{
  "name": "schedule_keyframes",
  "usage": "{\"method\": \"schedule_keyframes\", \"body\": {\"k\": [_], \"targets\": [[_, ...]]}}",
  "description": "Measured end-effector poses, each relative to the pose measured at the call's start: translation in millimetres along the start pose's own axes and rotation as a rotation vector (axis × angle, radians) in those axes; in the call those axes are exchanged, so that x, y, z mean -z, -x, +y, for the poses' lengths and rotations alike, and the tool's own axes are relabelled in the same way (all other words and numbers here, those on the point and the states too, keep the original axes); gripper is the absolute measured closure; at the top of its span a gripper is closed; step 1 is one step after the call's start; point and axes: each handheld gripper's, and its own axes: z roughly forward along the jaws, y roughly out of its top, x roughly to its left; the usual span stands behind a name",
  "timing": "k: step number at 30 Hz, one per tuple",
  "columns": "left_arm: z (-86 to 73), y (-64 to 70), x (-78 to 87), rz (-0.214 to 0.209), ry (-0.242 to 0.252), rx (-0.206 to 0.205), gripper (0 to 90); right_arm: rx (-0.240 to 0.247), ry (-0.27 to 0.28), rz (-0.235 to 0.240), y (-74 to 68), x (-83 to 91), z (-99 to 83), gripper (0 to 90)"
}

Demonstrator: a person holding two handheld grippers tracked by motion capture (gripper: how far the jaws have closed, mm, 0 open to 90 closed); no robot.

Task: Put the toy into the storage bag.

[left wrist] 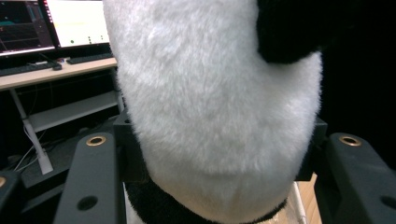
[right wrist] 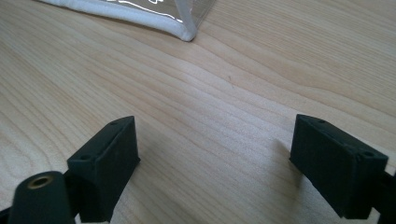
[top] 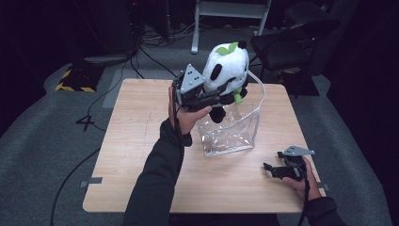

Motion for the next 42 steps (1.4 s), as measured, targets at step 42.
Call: {"method": "schedule_keyframes", "body": {"k": [42], "targets": [[-24.5, 8.9, -43.8, -0.03, -0.202, -0.037, 36.5, 0.0, 0.0, 0.0, 0.0, 0.0, 0.0, 15.0]]}}
